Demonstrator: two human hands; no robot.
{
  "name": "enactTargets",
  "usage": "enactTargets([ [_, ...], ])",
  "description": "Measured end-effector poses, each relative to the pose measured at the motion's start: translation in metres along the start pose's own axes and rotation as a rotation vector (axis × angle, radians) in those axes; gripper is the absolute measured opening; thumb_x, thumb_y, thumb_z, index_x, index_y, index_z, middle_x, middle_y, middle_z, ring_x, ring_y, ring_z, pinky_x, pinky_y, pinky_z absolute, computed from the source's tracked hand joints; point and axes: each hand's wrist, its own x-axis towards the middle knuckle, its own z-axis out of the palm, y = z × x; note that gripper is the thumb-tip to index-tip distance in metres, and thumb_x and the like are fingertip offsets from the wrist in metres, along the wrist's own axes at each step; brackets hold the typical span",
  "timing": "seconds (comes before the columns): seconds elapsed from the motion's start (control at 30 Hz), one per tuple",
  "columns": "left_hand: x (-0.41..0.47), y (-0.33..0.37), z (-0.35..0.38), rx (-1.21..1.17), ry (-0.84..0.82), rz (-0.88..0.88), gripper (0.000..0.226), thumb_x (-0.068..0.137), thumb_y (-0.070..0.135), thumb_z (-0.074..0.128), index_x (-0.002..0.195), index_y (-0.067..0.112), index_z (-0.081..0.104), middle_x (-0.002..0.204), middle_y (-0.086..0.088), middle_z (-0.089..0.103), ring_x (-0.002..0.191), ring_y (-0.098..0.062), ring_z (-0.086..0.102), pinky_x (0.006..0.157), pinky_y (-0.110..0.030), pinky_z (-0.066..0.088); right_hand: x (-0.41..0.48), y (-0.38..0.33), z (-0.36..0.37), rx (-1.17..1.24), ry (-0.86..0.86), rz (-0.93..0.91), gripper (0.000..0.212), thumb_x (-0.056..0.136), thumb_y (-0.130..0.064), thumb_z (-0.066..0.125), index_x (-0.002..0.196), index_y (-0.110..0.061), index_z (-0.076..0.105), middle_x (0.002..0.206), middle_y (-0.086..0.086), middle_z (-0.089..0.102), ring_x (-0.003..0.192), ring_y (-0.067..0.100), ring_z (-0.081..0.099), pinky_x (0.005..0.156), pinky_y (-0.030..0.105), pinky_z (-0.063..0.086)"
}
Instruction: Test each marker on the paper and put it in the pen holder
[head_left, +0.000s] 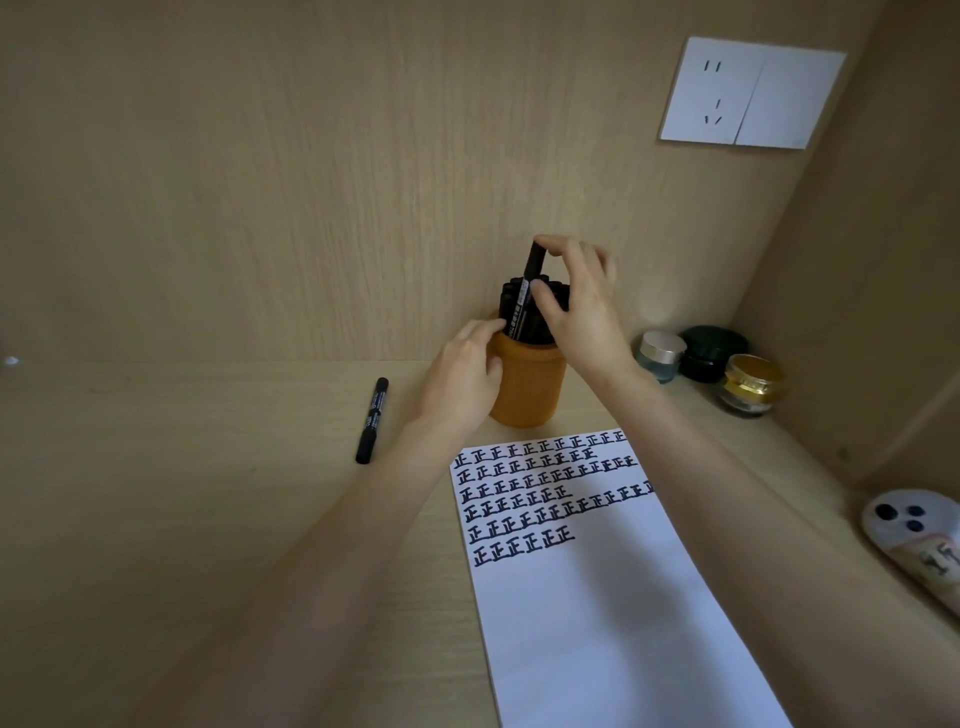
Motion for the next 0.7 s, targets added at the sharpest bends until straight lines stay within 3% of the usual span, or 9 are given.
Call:
enactTargets([
  [0.17, -0.001, 0.004, 0.004, -0.033, -0.007, -0.019, 0.052, 0.095, 0.007, 0.048, 0.144, 0.018, 0.035, 0.14, -0.001, 0.044, 0.125, -0.016, 0.045, 0.098, -0.025, 0.037, -0.006, 0.006, 0.004, -0.066, -0.095, 0.005, 0.029, 0.097, -0.017, 0.053, 0.124, -0.015, 0.058, 0.137, 0.008, 0.048, 0.132, 0.026, 0.03, 0.108, 0.039, 0.031],
  [0.3, 0.0, 0.002, 0.005, -0.017, -0.013, -0.034, 0.053, 0.094, 0.008, 0.049, 0.144, 0.014, 0.034, 0.141, -0.004, 0.044, 0.128, -0.019, 0.044, 0.105, -0.033, 0.038, -0.024, 0.014, 0.009, -0.063, -0.151, 0.002, 0.029, 0.099, -0.023, 0.05, 0.125, -0.021, 0.062, 0.146, 0.008, 0.041, 0.137, 0.025, 0.025, 0.112, 0.039, 0.025],
  [0.57, -0.001, 0.0, 0.003, -0.037, -0.036, -0.029, 0.055, 0.092, 0.006, 0.05, 0.144, 0.015, 0.033, 0.143, -0.003, 0.042, 0.13, -0.017, 0.042, 0.107, -0.033, 0.037, -0.033, 0.014, 0.013, -0.104, -0.161, 0.018, 0.04, 0.099, -0.016, 0.049, 0.137, -0.028, 0.052, 0.156, 0.006, 0.029, 0.143, 0.026, 0.014, 0.115, 0.041, 0.018],
  [0.7, -0.004, -0.002, -0.002, -0.113, -0.058, -0.054, 0.052, 0.094, 0.006, 0.049, 0.143, 0.019, 0.036, 0.142, -0.002, 0.045, 0.128, -0.011, 0.044, 0.1, -0.02, 0.032, -0.036, 0.01, 0.006, -0.005, -0.21, 0.075, 0.048, 0.099, -0.02, 0.049, 0.145, -0.031, 0.039, 0.159, 0.0, 0.021, 0.143, 0.021, 0.006, 0.115, 0.035, 0.011],
])
